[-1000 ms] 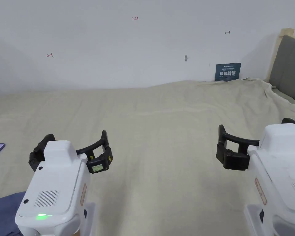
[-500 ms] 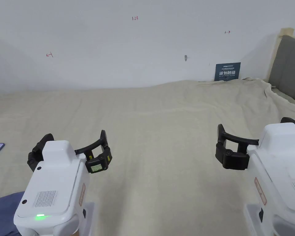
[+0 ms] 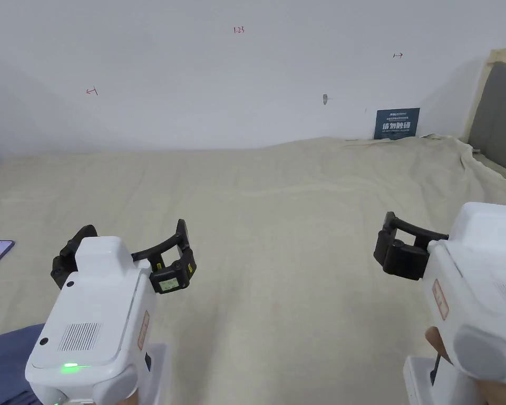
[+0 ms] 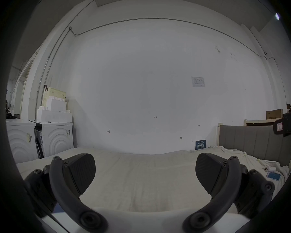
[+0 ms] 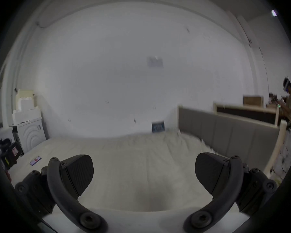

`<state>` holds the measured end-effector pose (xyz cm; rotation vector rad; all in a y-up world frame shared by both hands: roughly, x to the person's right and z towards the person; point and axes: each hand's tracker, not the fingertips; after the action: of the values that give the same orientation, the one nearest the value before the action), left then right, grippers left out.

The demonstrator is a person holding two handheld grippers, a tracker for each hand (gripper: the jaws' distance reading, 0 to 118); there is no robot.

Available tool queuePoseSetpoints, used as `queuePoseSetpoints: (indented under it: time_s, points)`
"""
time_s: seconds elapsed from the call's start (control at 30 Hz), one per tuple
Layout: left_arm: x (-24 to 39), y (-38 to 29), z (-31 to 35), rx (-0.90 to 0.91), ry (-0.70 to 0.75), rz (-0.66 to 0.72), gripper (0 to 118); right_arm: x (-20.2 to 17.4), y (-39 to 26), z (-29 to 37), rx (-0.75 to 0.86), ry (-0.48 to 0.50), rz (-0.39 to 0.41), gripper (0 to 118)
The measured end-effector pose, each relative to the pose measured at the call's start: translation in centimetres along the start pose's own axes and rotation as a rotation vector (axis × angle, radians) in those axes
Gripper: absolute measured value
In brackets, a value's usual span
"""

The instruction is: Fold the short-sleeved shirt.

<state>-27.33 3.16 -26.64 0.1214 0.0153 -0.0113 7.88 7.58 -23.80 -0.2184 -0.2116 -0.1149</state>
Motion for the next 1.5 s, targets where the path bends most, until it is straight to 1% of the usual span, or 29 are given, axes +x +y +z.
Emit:
queuePoseSetpoints:
  time_s: [0.03,0.1,0.13,0.17,0.33,0.47,0.57,0.77,0.83,0.87,0.93,1.1,1.27,1.33,1.4,1.5]
  points:
    - [0.0,0.1,0.0,0.002,0.000,-0.002,118,0.0,0.5,-0.3,-0.098,-0.012,-0.013,118]
    - [-0.1,0.1,0.0,0.005,0.000,-0.007,118,-0.1,1.3,-0.8,-0.234,-0.039,-0.029,118]
    - [-0.1,0.2,0.0,0.005,0.000,-0.008,118,0.0,1.5,-1.0,-0.283,-0.028,-0.024,118]
    - [-0.1,0.2,0.0,0.006,0.000,-0.006,118,0.1,1.5,-1.1,-0.295,-0.009,-0.023,118]
    - [-0.3,0.2,-0.1,0.008,0.006,-0.001,118,0.2,1.4,-1.1,-0.251,0.009,-0.054,118]
    - [-0.3,0.2,-0.1,0.008,0.007,0.001,118,-0.1,2.0,-0.7,-0.267,0.003,-0.084,118]
    - [-0.4,0.2,-0.1,0.009,0.006,-0.001,118,-0.1,1.9,-0.7,-0.251,0.003,-0.077,118]
    - [-0.5,0.3,-0.1,0.013,0.007,0.003,118,-0.5,1.4,-0.5,-0.214,0.013,-0.007,117]
    - [-0.5,0.3,-0.1,0.012,0.006,0.004,118,-0.5,1.4,-0.5,-0.221,0.022,-0.006,117]
    - [-0.5,0.3,-0.1,0.011,0.004,0.005,118,-0.7,1.2,-0.4,-0.213,0.019,-0.002,117]
    - [-0.5,0.3,0.0,0.011,0.004,0.004,118,-0.8,0.9,-0.2,-0.135,0.007,0.017,117]
    - [-0.4,0.3,0.1,0.014,-0.001,0.004,118,-0.5,-0.2,0.3,0.078,0.046,0.038,117]
    - [-0.3,0.4,0.1,0.017,-0.001,0.000,118,-0.4,-0.9,-0.4,0.128,0.088,0.085,118]
    - [-0.2,0.5,0.1,0.021,0.000,-0.004,118,-0.3,-1.4,-0.4,0.188,0.080,0.088,118]
    - [-0.2,0.5,0.1,0.025,0.001,-0.007,118,-0.1,-1.6,-0.4,0.217,0.071,0.095,118]
    - [-0.2,0.6,0.1,0.028,0.002,-0.004,118,0.0,-1.8,-0.3,0.237,0.084,0.113,118]
